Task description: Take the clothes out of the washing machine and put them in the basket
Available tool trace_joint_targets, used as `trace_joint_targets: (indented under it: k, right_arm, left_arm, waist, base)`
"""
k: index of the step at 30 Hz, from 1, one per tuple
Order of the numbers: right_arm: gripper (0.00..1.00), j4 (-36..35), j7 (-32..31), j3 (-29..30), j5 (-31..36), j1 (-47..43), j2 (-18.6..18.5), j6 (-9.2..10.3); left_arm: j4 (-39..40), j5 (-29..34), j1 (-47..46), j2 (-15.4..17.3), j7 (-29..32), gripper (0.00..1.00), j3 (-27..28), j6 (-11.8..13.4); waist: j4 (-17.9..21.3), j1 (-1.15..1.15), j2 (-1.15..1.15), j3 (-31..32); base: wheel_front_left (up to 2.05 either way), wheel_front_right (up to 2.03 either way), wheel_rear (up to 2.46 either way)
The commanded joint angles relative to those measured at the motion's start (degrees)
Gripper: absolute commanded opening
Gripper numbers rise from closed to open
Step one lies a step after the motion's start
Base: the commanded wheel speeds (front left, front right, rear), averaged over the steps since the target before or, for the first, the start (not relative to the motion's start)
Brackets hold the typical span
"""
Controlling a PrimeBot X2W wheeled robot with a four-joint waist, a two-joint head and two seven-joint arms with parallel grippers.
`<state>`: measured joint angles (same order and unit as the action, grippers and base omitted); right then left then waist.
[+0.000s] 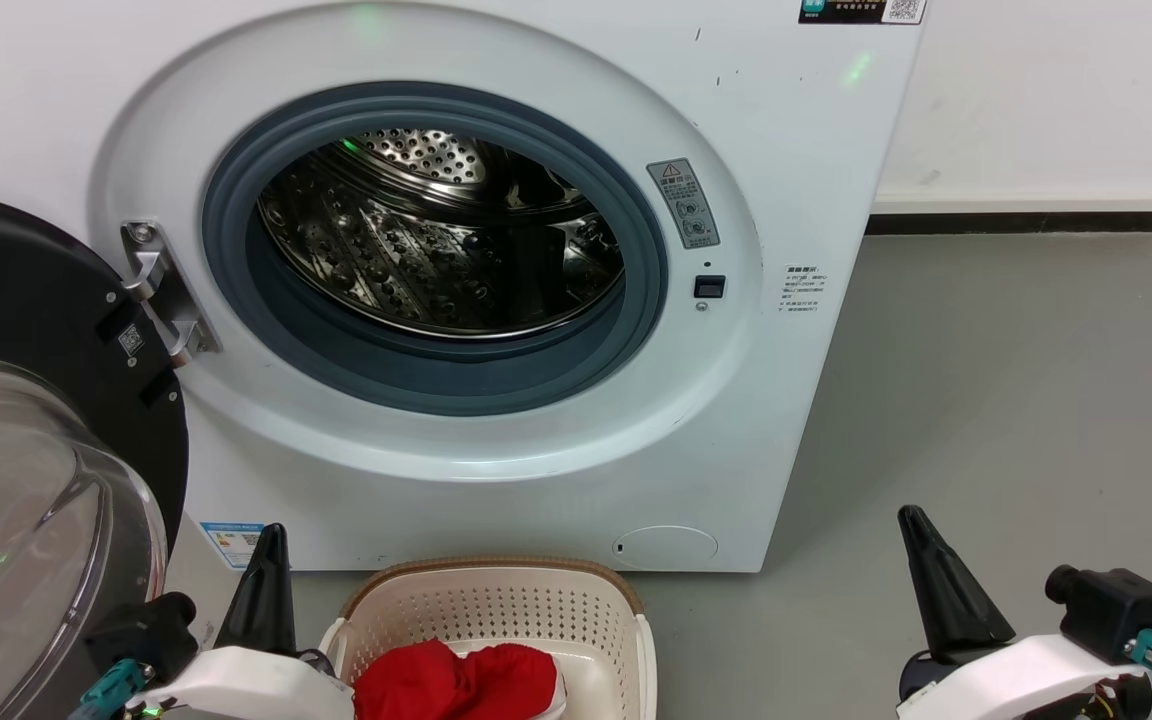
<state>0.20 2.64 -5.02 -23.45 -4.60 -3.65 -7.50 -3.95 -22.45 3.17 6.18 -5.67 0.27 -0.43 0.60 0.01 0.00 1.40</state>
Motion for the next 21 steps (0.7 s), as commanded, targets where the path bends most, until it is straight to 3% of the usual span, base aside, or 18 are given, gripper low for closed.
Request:
trace_joint_targets:
  k: [1, 21]
  right_arm:
    - [0.0, -0.26, -0.17, 0.28, -2.85, 1.95, -0.45, 0.0]
    - [0.0, 3.6, -1.48, 1.96, -22.78, 4.55, -1.25, 0.01]
  left_arm:
    - [0.4, -2.58, -1.87, -0.04, 0.29, 0.0, 0.43, -0.33]
    - [-2.43, -21.63, -4.12, -0.92, 3.57, 0.0, 2.03, -2.27]
  waist:
    - [-0.01, 0.0, 0.0, -0.02]
    - [-0.12, 0.0, 0.0, -0.32]
  base:
    - [0.0, 0.0, 0.0]
    - [0.0, 0.0, 0.0]
